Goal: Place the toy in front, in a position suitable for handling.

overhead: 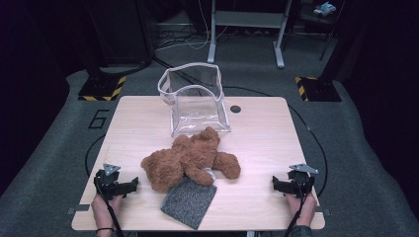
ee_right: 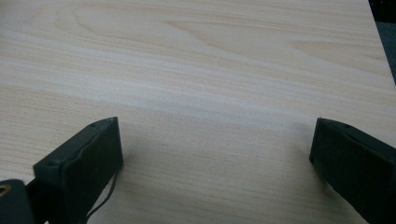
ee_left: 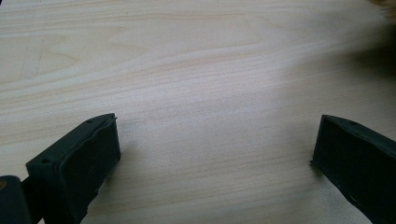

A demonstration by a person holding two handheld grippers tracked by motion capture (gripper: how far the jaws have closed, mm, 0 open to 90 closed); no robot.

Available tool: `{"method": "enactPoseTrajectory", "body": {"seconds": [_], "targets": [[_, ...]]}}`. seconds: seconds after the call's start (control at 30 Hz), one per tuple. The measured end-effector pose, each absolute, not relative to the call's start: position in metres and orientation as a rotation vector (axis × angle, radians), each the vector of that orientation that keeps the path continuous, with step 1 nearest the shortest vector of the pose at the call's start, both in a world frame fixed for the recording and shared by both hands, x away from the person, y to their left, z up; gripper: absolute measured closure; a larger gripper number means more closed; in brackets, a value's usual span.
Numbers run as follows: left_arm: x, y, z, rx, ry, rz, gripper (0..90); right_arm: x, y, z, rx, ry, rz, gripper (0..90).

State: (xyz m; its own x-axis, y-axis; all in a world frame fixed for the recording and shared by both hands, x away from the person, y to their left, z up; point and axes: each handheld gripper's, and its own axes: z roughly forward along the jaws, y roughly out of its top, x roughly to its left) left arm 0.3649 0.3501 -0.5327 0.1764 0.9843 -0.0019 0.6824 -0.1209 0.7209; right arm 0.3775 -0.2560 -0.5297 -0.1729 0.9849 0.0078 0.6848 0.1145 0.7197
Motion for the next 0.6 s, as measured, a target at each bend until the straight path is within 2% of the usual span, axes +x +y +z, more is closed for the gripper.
{"method": "enactPoseTrajectory", "body": {"seconds": [0.6], "targets": [[0.3648,0.3500,-0.5326,1.871,1.569,0.665,0.4,0.3766,-0.2553,-0.5295,1.609,1.927,0.814,1.5]]}}
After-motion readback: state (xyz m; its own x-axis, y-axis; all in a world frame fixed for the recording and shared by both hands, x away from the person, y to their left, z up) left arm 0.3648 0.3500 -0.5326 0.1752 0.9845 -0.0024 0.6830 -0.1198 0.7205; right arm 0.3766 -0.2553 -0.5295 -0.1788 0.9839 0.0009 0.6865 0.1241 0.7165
